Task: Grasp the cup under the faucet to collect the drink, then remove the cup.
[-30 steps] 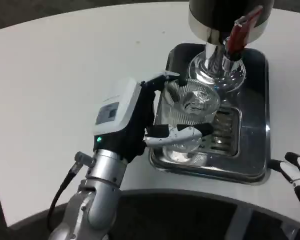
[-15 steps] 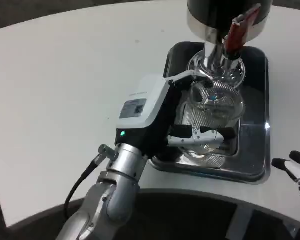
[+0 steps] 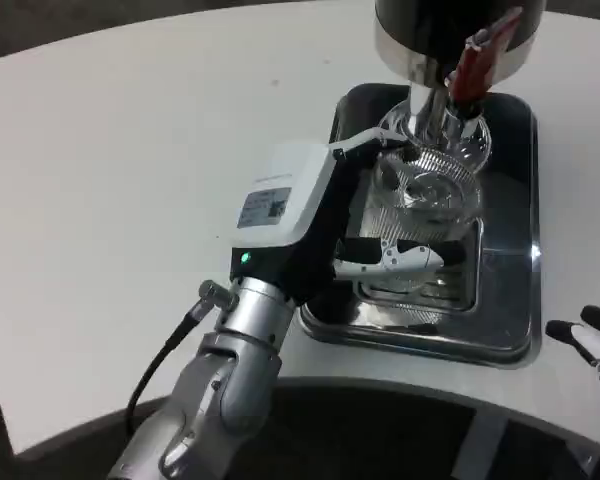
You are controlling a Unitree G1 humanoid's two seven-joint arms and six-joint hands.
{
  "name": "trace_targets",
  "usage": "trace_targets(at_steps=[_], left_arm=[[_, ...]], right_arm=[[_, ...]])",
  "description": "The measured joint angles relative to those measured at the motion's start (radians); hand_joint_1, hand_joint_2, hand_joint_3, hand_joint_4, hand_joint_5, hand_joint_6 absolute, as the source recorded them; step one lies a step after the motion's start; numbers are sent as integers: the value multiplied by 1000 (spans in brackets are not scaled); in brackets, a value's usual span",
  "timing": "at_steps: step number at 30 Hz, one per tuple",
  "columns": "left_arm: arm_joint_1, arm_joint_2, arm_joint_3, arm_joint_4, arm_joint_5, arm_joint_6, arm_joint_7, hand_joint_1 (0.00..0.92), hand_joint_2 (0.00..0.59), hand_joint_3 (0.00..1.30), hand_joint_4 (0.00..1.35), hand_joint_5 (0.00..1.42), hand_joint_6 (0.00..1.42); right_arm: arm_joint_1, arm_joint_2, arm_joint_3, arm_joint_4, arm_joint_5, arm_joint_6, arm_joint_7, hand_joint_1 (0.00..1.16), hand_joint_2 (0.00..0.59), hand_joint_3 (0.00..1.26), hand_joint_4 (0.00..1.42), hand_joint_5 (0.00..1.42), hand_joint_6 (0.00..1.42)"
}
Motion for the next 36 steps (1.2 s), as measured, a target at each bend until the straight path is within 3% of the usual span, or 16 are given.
trace_targets(at_steps=[9,22,25,36], left_arm=[[-12,0,-14,19,-2,-9,11,532,88,785,827,1086,1385],[-14,1,-16,20,-4,-7,-3,444,152,421,488,856,1251],[-13,4,-17,20,-5,-3,-20,405,144,312,373,729,1165],[-13,9,-16,0,-7,7,-54,336,146,195,240,554,1019]], right_arm=[[0,-1,2,0,0,1,1,402,476,96,0,0,0],[6,-1,3,0,2,4,1,401,476,102,0,0,0],[8,-3,3,0,4,4,1,400,476,104,0,0,0],[20,-5,-3,0,20,4,1,399,476,113,0,0,0]])
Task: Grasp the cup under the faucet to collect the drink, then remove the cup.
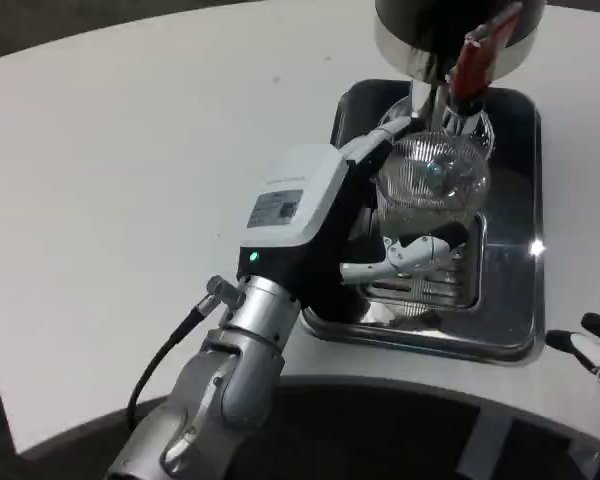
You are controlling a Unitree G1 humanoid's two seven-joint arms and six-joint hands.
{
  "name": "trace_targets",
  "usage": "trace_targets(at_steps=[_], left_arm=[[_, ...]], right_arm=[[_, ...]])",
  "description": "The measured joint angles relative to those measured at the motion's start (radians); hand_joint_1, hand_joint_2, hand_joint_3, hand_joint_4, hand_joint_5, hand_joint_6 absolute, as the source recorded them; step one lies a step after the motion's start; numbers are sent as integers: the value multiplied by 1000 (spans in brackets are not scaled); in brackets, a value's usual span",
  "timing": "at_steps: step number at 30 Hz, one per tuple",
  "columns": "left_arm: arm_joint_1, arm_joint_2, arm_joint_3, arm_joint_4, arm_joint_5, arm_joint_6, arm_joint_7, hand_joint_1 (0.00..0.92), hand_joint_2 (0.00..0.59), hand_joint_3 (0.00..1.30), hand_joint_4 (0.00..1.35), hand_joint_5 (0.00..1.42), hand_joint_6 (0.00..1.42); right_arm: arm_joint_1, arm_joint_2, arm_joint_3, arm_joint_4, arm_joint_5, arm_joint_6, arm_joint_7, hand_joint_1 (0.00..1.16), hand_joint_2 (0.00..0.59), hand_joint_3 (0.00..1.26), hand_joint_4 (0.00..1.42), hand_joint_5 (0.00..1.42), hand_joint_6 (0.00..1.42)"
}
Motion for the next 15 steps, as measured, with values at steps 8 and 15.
trace_targets(at_steps=[8,15], left_arm=[[8,3,1,-38,-4,0,-28,324,142,182,228,545,1019],[31,11,6,-89,-9,0,-36,321,143,189,245,572,1035]], right_arm=[[7,0,-3,0,3,-2,0,398,476,122,0,0,0],[10,0,-2,0,5,-7,0,398,476,124,0,0,0]])
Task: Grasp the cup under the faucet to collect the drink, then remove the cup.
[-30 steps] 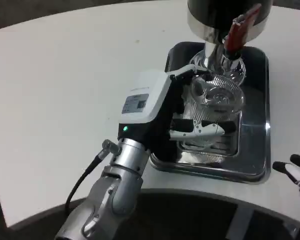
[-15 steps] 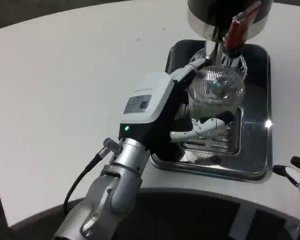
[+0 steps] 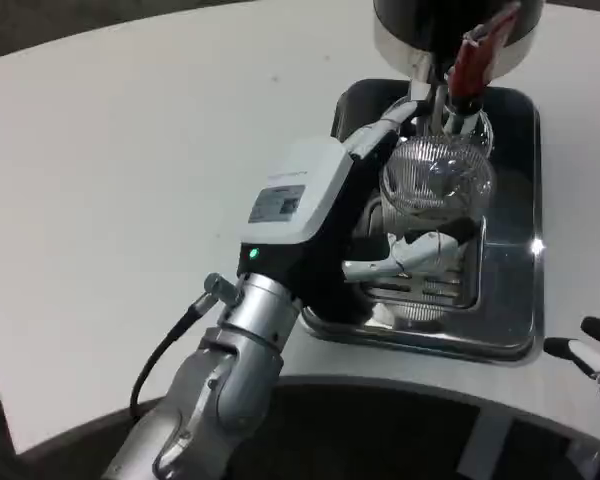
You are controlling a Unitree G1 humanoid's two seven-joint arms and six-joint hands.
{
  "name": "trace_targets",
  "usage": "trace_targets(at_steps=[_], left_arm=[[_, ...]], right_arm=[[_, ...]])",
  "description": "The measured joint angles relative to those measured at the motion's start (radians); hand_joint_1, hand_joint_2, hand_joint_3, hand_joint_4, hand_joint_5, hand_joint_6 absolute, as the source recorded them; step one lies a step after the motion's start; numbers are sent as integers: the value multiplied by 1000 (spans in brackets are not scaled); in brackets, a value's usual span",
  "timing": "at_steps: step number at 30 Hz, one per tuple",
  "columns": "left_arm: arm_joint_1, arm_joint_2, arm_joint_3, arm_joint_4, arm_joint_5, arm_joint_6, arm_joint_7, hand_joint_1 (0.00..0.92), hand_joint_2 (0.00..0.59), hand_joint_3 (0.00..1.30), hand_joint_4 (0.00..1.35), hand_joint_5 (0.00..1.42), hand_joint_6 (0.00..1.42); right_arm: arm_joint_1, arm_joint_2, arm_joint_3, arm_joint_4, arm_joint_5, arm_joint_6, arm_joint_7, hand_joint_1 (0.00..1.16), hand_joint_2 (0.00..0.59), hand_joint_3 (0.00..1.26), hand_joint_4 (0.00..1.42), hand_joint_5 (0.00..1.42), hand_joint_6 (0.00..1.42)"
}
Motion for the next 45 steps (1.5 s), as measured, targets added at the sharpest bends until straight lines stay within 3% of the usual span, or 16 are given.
trace_targets(at_steps=[5,15,25,30,33,36,41,45], left_arm=[[38,16,6,-54,-7,-4,-4,309,138,191,246,563,1035],[111,48,47,-170,-25,-1,-8,271,122,200,210,468,898],[224,52,129,-350,-59,2,-8,257,123,219,209,442,845],[274,52,172,-495,-112,-3,-34,155,107,268,253,409,779],[286,53,197,-588,-156,-3,-89,118,102,289,276,386,735],[275,57,216,-666,-200,3,-153,60,98,321,291,327,550],[197,62,245,-741,-332,92,-313,2,103,331,314,337,484],[89,64,262,-789,-464,210,-447,0,108,285,290,335,406]], right_arm=[[1,1,0,0,13,-3,0,398,476,128,0,0,0],[2,-1,12,0,14,-2,0,408,464,134,0,0,0],[-7,-5,19,0,13,10,0,414,462,140,0,0,0],[-19,-9,21,0,14,21,0,416,461,143,0,0,0],[-26,-10,29,0,14,27,1,417,461,145,1,0,0],[-34,-12,36,0,13,34,1,417,461,146,1,0,0],[-47,-13,50,0,10,42,1,418,461,146,2,0,0],[-56,-14,63,0,2,49,1,418,461,146,2,0,0]])
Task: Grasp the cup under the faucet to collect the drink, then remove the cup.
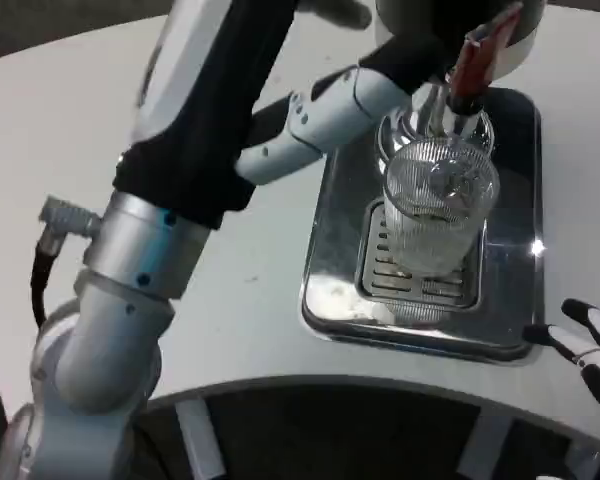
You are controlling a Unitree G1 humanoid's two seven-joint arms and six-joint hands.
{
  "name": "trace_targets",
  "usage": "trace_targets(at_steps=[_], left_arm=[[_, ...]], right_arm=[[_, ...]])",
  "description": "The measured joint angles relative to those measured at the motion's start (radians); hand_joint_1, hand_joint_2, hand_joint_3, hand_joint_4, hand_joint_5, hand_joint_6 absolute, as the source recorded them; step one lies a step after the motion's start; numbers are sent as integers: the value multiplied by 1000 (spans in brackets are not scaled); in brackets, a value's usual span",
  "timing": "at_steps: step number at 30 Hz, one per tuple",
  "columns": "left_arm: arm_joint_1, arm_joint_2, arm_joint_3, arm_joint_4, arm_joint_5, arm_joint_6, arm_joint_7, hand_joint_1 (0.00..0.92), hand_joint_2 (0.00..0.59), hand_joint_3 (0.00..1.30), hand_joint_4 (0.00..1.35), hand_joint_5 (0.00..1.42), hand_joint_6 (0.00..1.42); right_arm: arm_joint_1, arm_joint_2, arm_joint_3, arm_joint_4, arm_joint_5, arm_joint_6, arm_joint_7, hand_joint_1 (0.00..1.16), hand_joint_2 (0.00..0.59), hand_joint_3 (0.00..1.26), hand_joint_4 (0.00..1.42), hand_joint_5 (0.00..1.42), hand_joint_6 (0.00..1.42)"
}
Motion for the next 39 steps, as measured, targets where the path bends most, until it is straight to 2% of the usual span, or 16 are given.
trace_targets(at_steps=[8,13,22,32,39], left_arm=[[-156,21,11,33,-155,173,-175,0,108,237,196,284,361],[-216,32,2,84,-196,248,-247,0,109,200,120,220,339],[-307,44,-29,192,-274,306,-382,0,107,158,67,172,292],[-326,46,-38,239,-275,329,-417,0,106,157,67,173,286],[-342,65,-71,286,-267,324,-450,0,104,166,76,186,272]], right_arm=[[0,3,2,0,-10,0,0,419,465,146,10,0,0],[6,4,-1,0,-9,-4,0,420,466,147,11,0,0],[22,5,-21,0,8,-21,0,420,467,152,12,0,0],[29,5,-32,0,17,-32,0,421,467,155,12,0,0],[32,5,-36,0,27,-32,0,421,466,156,18,0,0]])
